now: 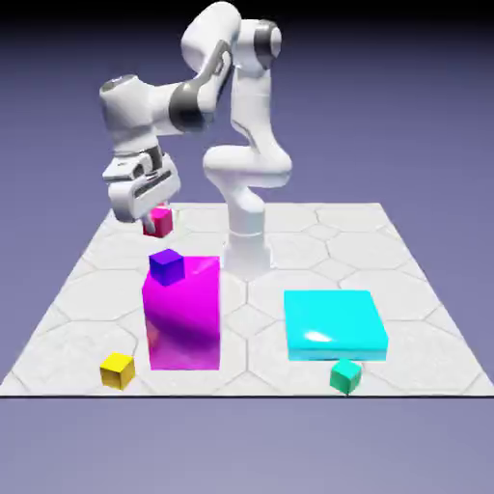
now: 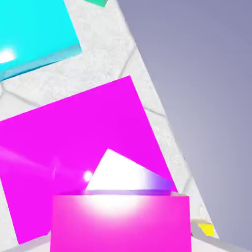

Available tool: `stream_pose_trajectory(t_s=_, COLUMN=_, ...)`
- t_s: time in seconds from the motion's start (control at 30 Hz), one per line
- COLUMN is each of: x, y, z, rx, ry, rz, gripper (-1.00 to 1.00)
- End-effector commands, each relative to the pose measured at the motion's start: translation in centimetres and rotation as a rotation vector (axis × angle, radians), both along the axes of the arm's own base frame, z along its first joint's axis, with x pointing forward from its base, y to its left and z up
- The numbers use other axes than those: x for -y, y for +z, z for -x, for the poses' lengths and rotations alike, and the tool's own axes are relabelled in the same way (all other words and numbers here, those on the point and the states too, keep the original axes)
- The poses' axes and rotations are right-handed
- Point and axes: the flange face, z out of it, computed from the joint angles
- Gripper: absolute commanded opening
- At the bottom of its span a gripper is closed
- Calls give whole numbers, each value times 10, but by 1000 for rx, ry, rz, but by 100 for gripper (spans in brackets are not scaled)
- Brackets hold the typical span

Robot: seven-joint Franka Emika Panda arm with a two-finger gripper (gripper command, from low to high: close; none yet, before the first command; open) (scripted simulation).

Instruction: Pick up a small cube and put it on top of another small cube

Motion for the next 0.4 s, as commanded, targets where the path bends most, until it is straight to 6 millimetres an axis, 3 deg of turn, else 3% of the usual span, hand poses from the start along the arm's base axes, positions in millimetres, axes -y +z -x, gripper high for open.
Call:
stream_pose_trajectory(t_s=0.0, x=-1, y=-4, z=0, rx=1, ry=0, rz=0, gripper=-100)
stream_pose_trajectory(t_s=0.27, x=-8, y=-40, z=-3, rx=-7, ry=4, rz=-1, gripper=-100)
stream_pose_trajectory(t_s=0.3, x=-8, y=-40, z=-3, rx=-7, ry=4, rz=-1, gripper=100)
stream_pose_trajectory(t_s=0.37, x=-7, y=-35, z=-3, rx=-5, ry=3, rz=-1, gripper=100)
